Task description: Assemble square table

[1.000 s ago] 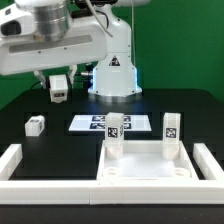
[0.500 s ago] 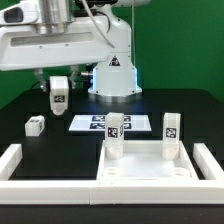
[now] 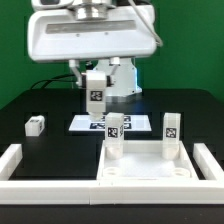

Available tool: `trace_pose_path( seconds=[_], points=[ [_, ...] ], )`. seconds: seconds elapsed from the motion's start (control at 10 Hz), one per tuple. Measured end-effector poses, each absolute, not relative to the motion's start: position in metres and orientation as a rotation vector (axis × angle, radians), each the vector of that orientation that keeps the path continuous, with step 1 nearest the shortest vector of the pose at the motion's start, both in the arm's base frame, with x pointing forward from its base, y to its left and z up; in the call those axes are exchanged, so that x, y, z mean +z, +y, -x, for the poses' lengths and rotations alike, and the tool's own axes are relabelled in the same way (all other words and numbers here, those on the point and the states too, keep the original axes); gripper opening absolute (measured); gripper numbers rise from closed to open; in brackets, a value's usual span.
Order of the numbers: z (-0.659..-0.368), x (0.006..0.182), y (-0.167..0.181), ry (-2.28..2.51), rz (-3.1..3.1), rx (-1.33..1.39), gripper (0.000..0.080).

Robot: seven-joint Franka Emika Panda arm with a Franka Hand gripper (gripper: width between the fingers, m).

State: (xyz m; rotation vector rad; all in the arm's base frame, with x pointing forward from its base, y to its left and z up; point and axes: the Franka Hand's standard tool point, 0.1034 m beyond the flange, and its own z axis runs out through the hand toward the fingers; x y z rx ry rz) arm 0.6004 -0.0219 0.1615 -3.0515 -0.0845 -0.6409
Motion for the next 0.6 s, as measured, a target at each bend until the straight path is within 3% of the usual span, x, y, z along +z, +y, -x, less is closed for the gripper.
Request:
trace_pose_path(
  seconds=[0.3,0.6],
  points=[
    [-0.596,0.161,-0.053,-0.135,3.098,-0.926,0.029],
    [-0.595,0.158,-0.055,-0.127,3.1,-0.934,0.029]
  ],
)
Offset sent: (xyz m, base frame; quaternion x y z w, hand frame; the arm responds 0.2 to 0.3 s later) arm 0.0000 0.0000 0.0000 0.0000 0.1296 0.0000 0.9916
